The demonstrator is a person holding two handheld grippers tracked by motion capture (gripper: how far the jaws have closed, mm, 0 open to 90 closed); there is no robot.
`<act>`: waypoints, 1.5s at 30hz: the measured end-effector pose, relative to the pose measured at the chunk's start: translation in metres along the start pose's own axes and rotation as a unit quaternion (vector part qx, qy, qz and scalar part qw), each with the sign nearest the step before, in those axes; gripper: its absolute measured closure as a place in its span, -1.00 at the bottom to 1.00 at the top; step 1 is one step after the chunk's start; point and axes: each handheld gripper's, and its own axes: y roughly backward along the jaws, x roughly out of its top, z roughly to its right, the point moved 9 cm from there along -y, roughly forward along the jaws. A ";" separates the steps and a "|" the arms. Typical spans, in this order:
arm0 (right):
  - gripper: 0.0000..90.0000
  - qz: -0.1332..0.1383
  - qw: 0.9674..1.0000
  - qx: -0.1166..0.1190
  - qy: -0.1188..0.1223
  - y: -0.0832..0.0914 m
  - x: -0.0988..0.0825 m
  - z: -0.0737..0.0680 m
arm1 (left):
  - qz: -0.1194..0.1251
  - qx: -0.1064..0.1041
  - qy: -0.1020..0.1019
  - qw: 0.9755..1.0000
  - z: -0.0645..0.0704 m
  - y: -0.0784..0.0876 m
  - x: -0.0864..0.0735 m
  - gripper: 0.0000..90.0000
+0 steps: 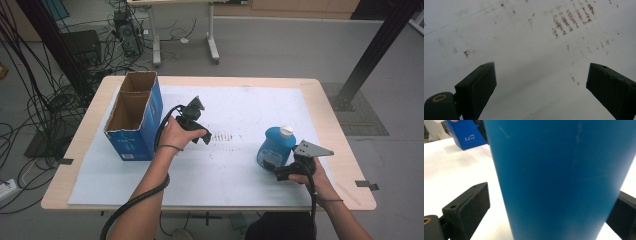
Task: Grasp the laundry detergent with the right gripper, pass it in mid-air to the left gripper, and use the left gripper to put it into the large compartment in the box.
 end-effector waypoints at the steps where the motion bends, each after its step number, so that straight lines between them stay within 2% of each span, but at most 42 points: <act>1: -0.94 0.000 1.000 0.000 0.000 0.000 0.000 0.000 | 0.000 0.000 0.000 1.000 0.000 0.000 0.000 -0.79; 25: -0.63 0.000 1.000 -0.022 -0.007 0.000 -0.002 0.006 | 0.000 -0.002 -0.002 1.000 0.002 -0.001 0.001 -0.79; 33: -0.56 -0.005 1.000 -0.023 -0.007 -0.001 -0.004 0.007 | 0.002 -0.002 0.000 1.000 0.003 0.000 0.002 -0.79; 45: -0.36 -0.006 1.000 -0.015 -0.011 -0.002 -0.005 0.005 | 0.003 -0.001 0.001 1.000 0.003 0.000 0.001 -0.79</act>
